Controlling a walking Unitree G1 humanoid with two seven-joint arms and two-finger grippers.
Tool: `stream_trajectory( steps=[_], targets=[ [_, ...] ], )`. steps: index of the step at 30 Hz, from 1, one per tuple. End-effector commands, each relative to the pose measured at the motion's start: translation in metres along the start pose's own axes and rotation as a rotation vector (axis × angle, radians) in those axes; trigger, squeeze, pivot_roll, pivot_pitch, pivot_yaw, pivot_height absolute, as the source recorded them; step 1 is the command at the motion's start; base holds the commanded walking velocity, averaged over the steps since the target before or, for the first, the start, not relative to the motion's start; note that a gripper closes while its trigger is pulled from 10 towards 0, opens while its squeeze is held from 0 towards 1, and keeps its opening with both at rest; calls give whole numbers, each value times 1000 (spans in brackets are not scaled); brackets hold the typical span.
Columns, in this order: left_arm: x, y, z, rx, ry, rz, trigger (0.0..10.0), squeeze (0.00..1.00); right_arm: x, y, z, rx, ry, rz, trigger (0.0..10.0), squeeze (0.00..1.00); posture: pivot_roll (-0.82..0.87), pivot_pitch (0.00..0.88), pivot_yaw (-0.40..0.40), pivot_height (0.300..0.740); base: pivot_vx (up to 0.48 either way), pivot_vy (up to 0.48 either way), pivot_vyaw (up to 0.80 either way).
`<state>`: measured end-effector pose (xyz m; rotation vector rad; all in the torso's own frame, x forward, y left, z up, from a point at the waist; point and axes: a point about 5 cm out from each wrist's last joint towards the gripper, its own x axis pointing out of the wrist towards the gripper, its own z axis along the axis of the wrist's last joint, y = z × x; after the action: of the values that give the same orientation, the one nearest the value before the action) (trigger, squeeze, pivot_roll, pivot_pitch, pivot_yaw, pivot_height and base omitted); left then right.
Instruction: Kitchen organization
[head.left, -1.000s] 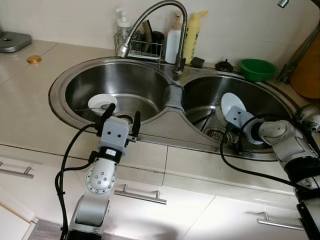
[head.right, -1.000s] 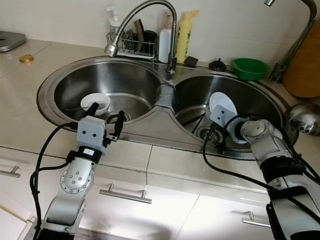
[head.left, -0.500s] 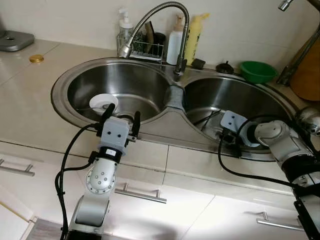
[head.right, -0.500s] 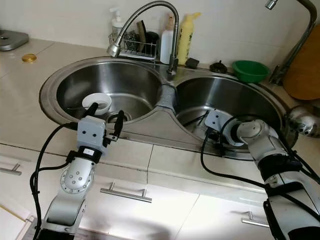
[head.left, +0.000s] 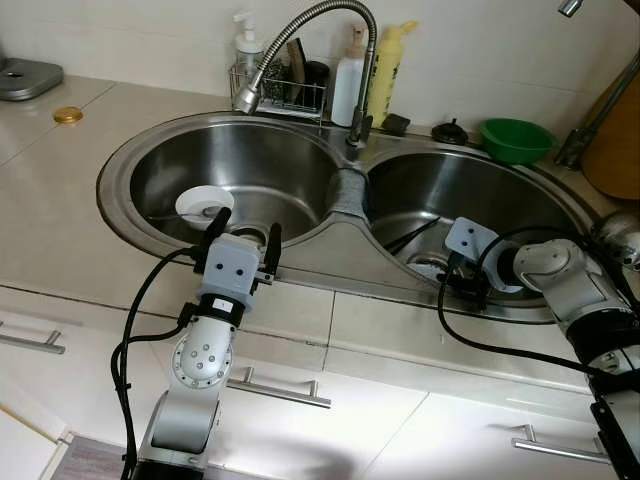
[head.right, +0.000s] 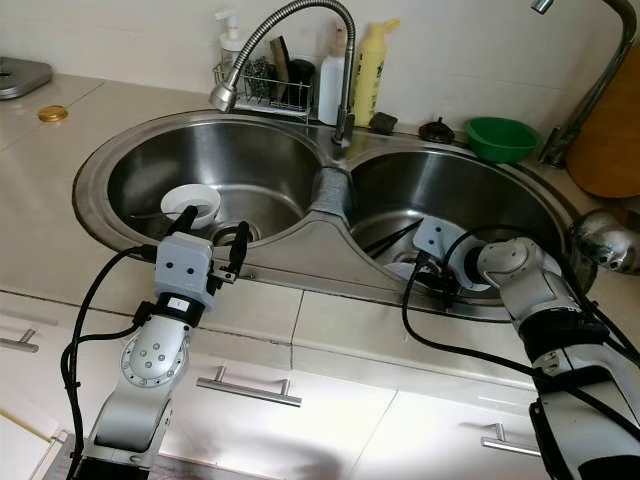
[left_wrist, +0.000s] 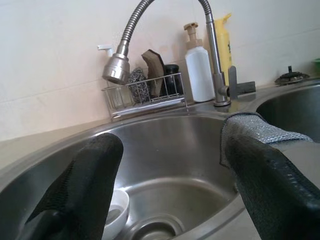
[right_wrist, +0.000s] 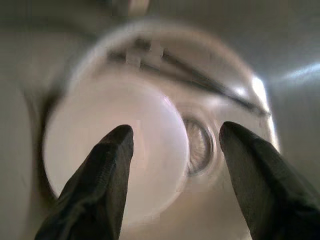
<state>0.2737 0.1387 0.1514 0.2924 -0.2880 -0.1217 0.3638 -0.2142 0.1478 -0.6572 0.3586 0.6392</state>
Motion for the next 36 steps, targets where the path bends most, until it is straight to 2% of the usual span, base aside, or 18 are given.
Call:
stream_trajectory(
  steps=[1,3,5,8,9,11,12,13,17,20,22,23,26,36],
  targets=[
    [-1,-3,0,-5,4,-10,10000,0,-1,-5,17,37,-124,-67,10000,1000,111,0,-93,740,0,0,0],
    [-1,-3,0,-5,4,-9,10000,0,-1,-3,29,62,-216,-121,10000,1000,113,0,-93,740,0,0,0],
    [-2,-3,-1,-6,5,-8,10000,0,-4,-1,44,111,-329,-238,10000,1000,113,0,-91,740,0,0,0],
    [-2,-3,0,-8,3,-6,10000,0,-10,4,57,152,-414,-371,10000,1000,113,0,-90,740,0,0,0],
    [-2,-3,-1,-7,7,-4,10000,0,-14,8,62,174,-454,-421,10000,0,110,0,-86,740,0,0,0],
    [-2,-3,-1,-8,9,-2,10000,0,-16,11,64,191,-480,-454,10000,0,109,0,-84,740,0,0,0],
    [-2,-3,-1,-12,8,-2,10000,0,-19,15,66,220,-505,-503,10000,0,109,0,-84,740,0,0,0],
    [-1,-3,1,-24,-3,-3,10000,0,-27,24,66,278,-536,-610,10000,0,109,0,-81,740,0,0,0],
    [-1,-2,2,-32,-8,1,10000,0,-35,31,64,306,-544,-707,10000,0,106,0,-81,740,0,0,0],
    [0,-2,2,-34,-8,2,10000,0,-37,34,63,297,-545,-726,10000,0,106,0,-81,740,0,0,0],
    [1,-1,2,-40,-8,1,10000,0,-39,44,61,310,-524,-750,10000,0,101,0,-78,740,0,0,0],
    [1,-1,2,-40,-8,1,10000,0,-39,44,61,310,-524,-750,10000,0,101,0,-78,740,0,0,0],
    [1,-2,3,-41,-11,-4,10000,0,-39,47,60,337,-518,-765,10000,0,99,0,-79,740,0,326,0],
    [3,-3,4,-42,-21,-8,10000,0,-37,53,68,320,-521,-780,10000,0,102,0,-83,740,0,387,0]
  ],
)
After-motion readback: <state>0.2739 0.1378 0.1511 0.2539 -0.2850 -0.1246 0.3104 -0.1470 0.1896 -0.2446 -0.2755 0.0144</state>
